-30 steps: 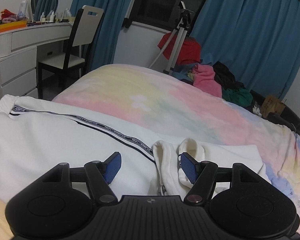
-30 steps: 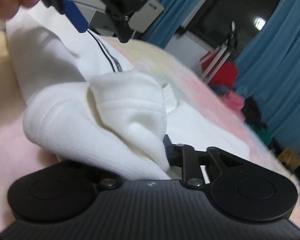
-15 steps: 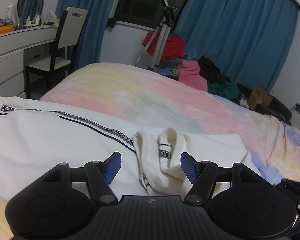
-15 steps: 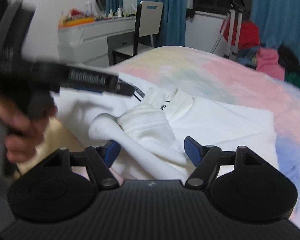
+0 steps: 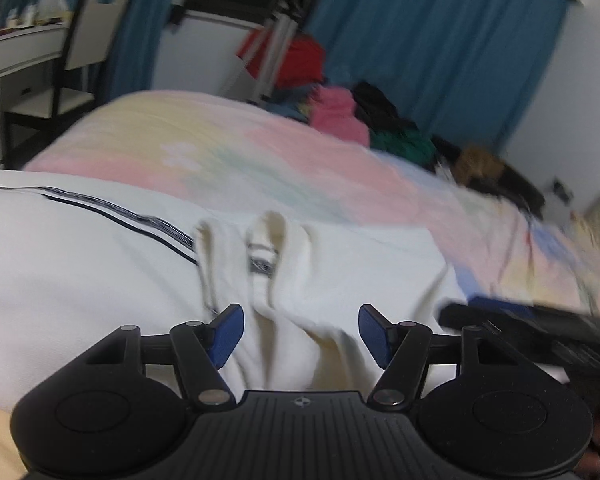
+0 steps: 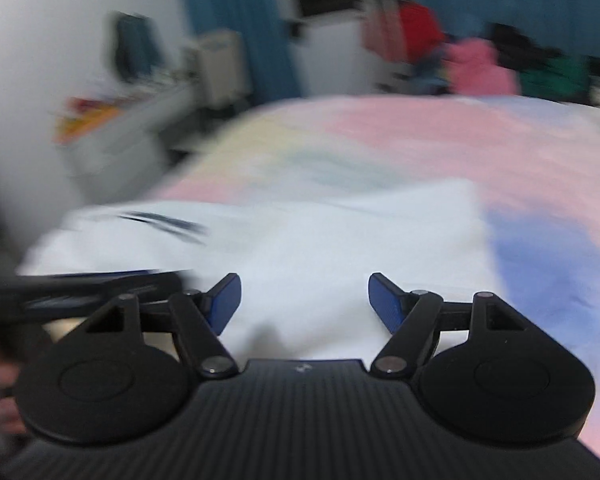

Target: Fold clothes

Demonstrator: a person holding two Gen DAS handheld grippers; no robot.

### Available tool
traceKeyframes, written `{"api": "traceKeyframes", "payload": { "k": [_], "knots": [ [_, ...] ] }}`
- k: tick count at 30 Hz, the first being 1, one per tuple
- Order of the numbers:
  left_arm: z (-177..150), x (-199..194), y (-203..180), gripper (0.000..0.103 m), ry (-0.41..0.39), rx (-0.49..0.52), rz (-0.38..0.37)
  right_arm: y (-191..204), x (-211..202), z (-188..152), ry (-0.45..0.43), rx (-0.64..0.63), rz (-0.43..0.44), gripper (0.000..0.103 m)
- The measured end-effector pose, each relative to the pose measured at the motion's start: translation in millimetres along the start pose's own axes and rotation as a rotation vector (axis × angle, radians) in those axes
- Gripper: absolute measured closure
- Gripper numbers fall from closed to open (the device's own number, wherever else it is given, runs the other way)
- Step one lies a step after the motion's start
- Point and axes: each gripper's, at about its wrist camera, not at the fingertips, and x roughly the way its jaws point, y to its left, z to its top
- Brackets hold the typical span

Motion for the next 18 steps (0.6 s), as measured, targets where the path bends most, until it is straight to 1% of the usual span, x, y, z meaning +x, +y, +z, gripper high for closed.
{"api": "traceKeyframes", "payload": {
  "k": [1, 2, 4, 7, 8, 9, 10, 12, 14, 17, 18],
  "knots": [
    [-2.4, 4.4, -2.9, 0.046, 0.009, 0.017, 0.007, -3.6, 6.6, -0.7, 0.017, 0.000, -0.061, 0.031],
    [-4.9, 8.8, -5.9, 0.048, 0.019, 0.033, 0.014, -6.4, 11.3, -1.3, 0.026, 0.000, -0.095, 0.031],
    [-9.8, 17.6, -11.7, 0.048, 0.038, 0.067, 0.028, -10.9, 17.7, -0.8, 0.035, 0.023, -0.111, 0.031],
    [-17.1, 30.8, -20.5, 0.050, 0.066, 0.117, 0.049, -10.4, 25.2, 0.2, 0.037, 0.055, -0.110, 0.031],
    [-19.6, 35.2, -23.4, 0.053, 0.075, 0.133, 0.056, -10.8, 30.1, 0.6, 0.037, 0.045, -0.119, 0.031],
    [-20.6, 35.5, -24.7, 0.059, 0.074, 0.140, 0.060, -9.2, 33.4, -1.0, 0.035, 0.034, -0.130, 0.031],
    [-21.6, 35.8, -26.0, 0.062, 0.073, 0.147, 0.063, -7.7, 36.6, -2.6, 0.033, 0.024, -0.141, 0.031],
    [-23.6, 36.5, -28.5, 0.077, 0.071, 0.162, 0.070, -6.5, 43.5, -4.0, 0.033, 0.013, -0.155, 0.031],
    [-23.6, 34.1, -27.3, 0.085, 0.068, 0.145, 0.064, -8.0, 47.0, -4.5, 0.033, 0.013, -0.163, 0.031],
    [-22.3, 22.3, -23.9, 0.093, 0.066, 0.105, 0.034, -6.7, 48.5, -6.2, 0.029, -0.004, -0.183, 0.031],
    [-22.9, 16.4, -23.8, 0.093, 0.069, 0.091, 0.020, -6.7, 47.4, -6.9, 0.029, -0.012, -0.188, 0.031]
  ]
}}
